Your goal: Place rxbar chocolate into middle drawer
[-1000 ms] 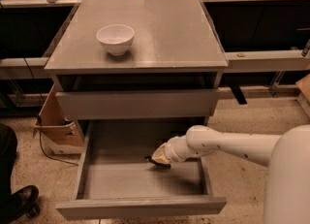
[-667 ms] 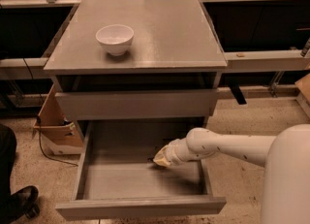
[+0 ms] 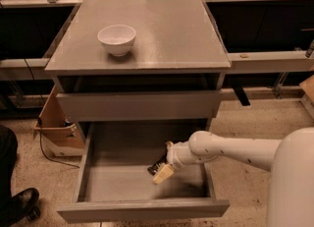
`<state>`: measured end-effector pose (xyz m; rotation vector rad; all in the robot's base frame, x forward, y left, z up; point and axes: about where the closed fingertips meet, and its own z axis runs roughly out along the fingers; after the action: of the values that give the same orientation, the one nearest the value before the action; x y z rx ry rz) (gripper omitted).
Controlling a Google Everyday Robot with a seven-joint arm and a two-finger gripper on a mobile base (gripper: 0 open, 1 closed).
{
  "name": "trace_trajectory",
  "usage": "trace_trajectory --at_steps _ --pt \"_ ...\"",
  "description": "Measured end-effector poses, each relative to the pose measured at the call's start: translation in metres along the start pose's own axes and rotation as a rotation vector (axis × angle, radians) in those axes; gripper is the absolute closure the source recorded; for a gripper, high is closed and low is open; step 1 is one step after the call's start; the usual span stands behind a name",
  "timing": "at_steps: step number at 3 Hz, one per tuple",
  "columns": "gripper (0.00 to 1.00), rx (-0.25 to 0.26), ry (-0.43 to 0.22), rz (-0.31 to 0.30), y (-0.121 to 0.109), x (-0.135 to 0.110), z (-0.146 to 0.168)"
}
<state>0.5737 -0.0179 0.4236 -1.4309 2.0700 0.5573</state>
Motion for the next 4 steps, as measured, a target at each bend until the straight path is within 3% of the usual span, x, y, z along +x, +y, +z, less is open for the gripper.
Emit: trace_trajectory --at_steps 1,3,4 --pt "0.0 -0.013 -0.06 -0.003 -0.005 -0.019 -0.032" --pt "0.0 -0.099 -0.127 0.003 0.012 -0.032 -0.16" --pt "0.0 -0.14 -0.138 0.005 0.034 -0.033 -0.226"
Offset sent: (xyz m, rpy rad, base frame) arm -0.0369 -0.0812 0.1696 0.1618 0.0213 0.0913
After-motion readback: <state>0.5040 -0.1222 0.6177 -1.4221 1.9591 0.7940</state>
